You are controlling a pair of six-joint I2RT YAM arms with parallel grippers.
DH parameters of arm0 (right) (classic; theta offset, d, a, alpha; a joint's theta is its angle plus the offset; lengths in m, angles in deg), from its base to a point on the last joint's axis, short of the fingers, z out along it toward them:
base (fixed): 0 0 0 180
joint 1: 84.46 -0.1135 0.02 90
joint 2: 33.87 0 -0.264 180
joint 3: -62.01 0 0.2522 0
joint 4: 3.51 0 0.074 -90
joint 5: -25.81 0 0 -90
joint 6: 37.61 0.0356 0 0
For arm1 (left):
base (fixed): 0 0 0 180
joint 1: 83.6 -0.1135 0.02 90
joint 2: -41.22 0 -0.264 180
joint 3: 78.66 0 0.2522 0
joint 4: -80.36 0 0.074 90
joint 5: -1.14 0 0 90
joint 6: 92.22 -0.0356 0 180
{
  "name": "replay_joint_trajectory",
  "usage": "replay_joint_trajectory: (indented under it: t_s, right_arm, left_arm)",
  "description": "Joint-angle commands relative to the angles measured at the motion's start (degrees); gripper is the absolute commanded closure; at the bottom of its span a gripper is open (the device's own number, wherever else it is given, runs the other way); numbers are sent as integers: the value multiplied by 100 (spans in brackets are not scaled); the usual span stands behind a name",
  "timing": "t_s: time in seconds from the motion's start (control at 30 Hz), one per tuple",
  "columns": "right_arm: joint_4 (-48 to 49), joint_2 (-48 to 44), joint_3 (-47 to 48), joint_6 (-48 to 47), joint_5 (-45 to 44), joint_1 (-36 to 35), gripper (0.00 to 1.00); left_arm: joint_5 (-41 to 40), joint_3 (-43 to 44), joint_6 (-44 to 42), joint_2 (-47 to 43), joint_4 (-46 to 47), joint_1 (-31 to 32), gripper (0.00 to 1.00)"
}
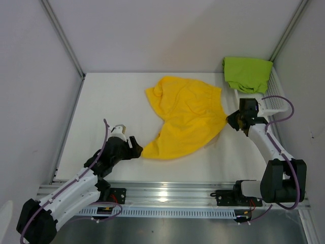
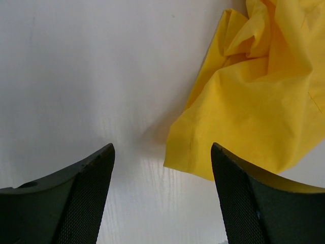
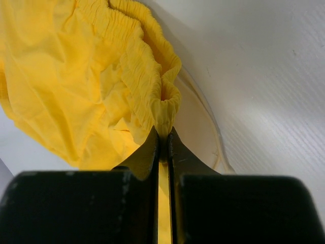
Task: Fold and stack the shorts
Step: Flatten the shorts out
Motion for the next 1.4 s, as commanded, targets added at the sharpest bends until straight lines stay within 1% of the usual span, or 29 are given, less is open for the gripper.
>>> replay_joint_trajectory:
  t_s: [0.0, 0.03, 0.1, 0.27, 0.37, 0.43, 0.53, 0.63, 0.67, 0.8, 0.97, 1.07, 1.1, 1.17, 1.23, 1.27, 1.3, 1.37]
  right_arm:
    - [219, -41, 197, -129, -123, 142, 100]
    - [246, -15, 189, -147, -88, 178, 100]
    - [289, -6, 162, -164, 9, 178, 100]
    - [360, 21, 118, -147, 123, 169, 100]
    - [395, 38, 118, -147, 185, 178, 100]
    - [404, 56, 118, -147, 237, 336, 100]
    - [448, 91, 118, -164, 316, 362, 100]
    - [466, 117, 109, -156, 378, 380, 100]
    - [474, 126, 109, -156, 396, 389, 100]
    - [492, 135, 109, -164, 404, 406, 100]
    - [527, 179, 101, -164, 484, 424, 100]
    - [545, 188, 101, -138, 510, 424, 100]
    - [553, 197, 101, -129, 510, 424, 100]
    - [562, 188, 92, -103, 510, 424, 100]
    - [571, 170, 83, -103, 501, 424, 100]
    - [554, 162, 74, -94, 510, 424, 100]
    - [536, 153, 74, -94, 658, 424, 100]
    - [501, 74, 65, -103, 651, 424, 100]
  left_arm:
    - [1475, -229, -139, 15, 1012, -433, 21]
    - [1634, -386, -148, 33, 1292, -495, 23]
    - [2029, -475, -157, 86, 1837, -601, 30]
    - [2417, -633, -60, 419, 2173, -698, 32]
    - [2839, -774, 97, 832, 2604, -829, 33]
    - [2910, -801, 142, 1087, 2727, -830, 35]
    - [2954, -836, 186, 1272, 2789, -830, 35]
    - [2840, -853, 195, 1334, 2701, -838, 35]
    - [2936, -888, 230, 1316, 2780, -838, 35]
    - [3086, -1012, 326, 1176, 3157, -838, 46]
    - [3191, -1082, 397, 1114, 3413, -838, 50]
    - [3340, -1082, 449, 1359, 3667, -838, 57]
    - [3402, -1082, 476, 1534, 3781, -838, 62]
    - [3612, -1161, 625, 1728, 4220, -838, 68]
    - [3858, -1205, 800, 2018, 4545, -830, 84]
    - [3938, -1188, 853, 2106, 4825, -830, 100]
    - [3991, -1161, 889, 2229, 4889, -838, 100]
    - [4026, -1039, 950, 2265, 4872, -838, 100]
